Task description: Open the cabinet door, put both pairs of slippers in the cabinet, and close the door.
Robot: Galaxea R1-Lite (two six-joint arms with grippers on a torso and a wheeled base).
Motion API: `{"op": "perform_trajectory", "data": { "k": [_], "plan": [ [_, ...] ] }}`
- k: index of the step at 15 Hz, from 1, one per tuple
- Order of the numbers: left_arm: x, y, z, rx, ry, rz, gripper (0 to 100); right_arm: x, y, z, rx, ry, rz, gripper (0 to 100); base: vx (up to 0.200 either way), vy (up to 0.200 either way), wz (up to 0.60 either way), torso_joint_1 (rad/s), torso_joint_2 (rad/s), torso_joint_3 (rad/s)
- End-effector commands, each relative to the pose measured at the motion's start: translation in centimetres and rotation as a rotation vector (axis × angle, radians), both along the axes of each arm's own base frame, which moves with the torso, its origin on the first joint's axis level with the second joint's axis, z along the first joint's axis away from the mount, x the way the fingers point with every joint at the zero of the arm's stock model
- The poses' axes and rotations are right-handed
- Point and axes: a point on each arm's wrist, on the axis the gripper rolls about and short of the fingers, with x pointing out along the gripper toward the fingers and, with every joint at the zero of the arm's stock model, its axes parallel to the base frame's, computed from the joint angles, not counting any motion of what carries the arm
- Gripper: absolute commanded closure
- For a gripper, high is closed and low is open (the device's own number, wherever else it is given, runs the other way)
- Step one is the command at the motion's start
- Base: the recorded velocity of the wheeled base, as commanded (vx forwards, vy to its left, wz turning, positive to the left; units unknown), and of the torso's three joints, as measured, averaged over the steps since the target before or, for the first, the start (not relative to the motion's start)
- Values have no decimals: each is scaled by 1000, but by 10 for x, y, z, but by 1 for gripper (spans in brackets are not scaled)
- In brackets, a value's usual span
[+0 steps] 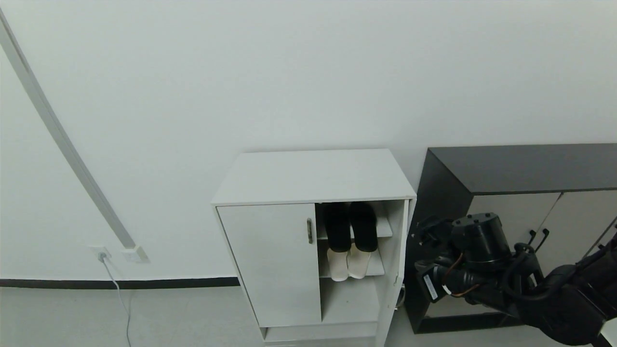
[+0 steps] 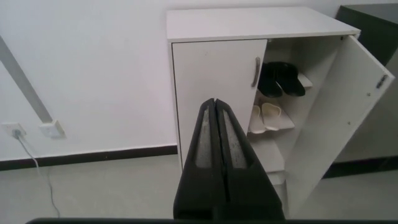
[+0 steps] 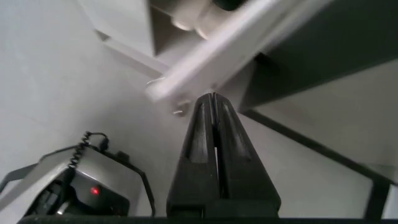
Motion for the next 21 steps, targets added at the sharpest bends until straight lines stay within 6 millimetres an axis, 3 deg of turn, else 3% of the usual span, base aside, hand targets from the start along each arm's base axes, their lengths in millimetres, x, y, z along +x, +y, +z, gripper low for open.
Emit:
{"op": "perform_trajectory", "data": {
  "k": [1, 10, 17, 21],
  "plan": [
    [0, 0, 0, -1, 1, 1, 100, -4, -3, -8, -20, 29, 2, 100, 0, 0, 0, 0, 0, 0],
    [0, 0, 0, -4, 2, 3, 100, 29, 18, -34, 18, 13, 17, 100, 0, 0, 0, 0, 0, 0],
    [0, 0, 0, -5, 2, 3, 100, 66, 42, -35, 151, -14, -18, 100, 0, 0, 0, 0, 0, 0],
    [0, 0, 0, -4, 2, 3, 100, 96, 60, -51, 200, -69, -22, 100, 0, 0, 0, 0, 0, 0]
  ]
}}
